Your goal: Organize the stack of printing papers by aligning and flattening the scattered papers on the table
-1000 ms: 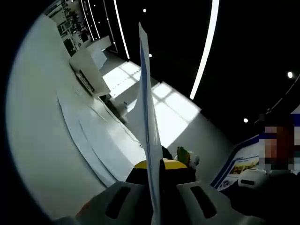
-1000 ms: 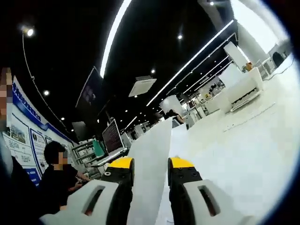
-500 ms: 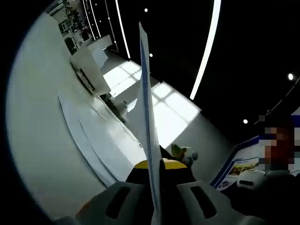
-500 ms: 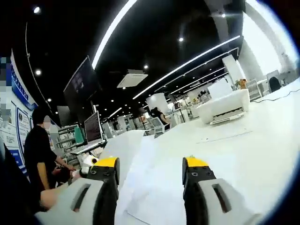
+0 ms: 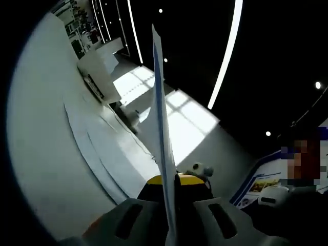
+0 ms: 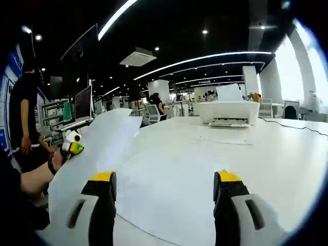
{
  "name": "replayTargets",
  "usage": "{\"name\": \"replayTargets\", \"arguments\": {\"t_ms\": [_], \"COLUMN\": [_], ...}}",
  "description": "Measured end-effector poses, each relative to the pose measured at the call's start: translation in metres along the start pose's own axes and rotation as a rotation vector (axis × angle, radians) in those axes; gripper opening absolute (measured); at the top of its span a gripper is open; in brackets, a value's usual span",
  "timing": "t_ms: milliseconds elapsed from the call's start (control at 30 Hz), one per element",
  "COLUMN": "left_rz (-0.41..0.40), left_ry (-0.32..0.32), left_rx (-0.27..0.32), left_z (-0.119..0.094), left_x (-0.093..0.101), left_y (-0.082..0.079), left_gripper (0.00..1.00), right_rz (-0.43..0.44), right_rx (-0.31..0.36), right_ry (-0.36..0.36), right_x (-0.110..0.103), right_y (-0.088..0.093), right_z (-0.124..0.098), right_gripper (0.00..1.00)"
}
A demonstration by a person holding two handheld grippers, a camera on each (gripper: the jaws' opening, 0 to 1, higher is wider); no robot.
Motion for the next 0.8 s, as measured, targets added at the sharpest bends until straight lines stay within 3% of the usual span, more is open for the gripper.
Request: {"name": "replayTargets", "arguments": {"t_ms": [367, 500, 667, 800], "left_rz": [-0.003, -0.026, -0.044, -0.049], "left_ry": [0.0, 0.011, 0.016, 0.018], "left_rx": [-0.001, -0.003, 0.018, 0.022], "left_z": [0.0, -0.001, -0.004, -0.004], "left_x": [0.0, 0.0, -0.001, -0.001], "left_y": [0.0, -0.002, -0.004, -0.004], "left_gripper": [0.06, 0.06, 0.06, 0.06], "right_rz": [-0.009, -0.009, -0.001, -0.002], "right_rx": [-0.081, -0.103, -0.139, -0.177], "right_ry": [0.057, 0.032, -0.009, -0.036], "right_x": [0.01, 0.004, -0.016, -0.02], "right_y": [0.011, 0.017, 0.032, 0.042], "right_z": [-0.007, 0.003, 0.026, 0.045], "right_gripper": [0.84, 0.84, 0.85, 0.9]}}
Point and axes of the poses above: the point that each gripper's makers call its tool centre point, and the gripper's own axes: z roughly forward along the fingers, x roughly to its right, y roughly out of its underside, the point moved 9 cm from there along -z, roughly backward along the fingers, and after that the axes turned 15 degrees about -y, right-handed, at the moved point
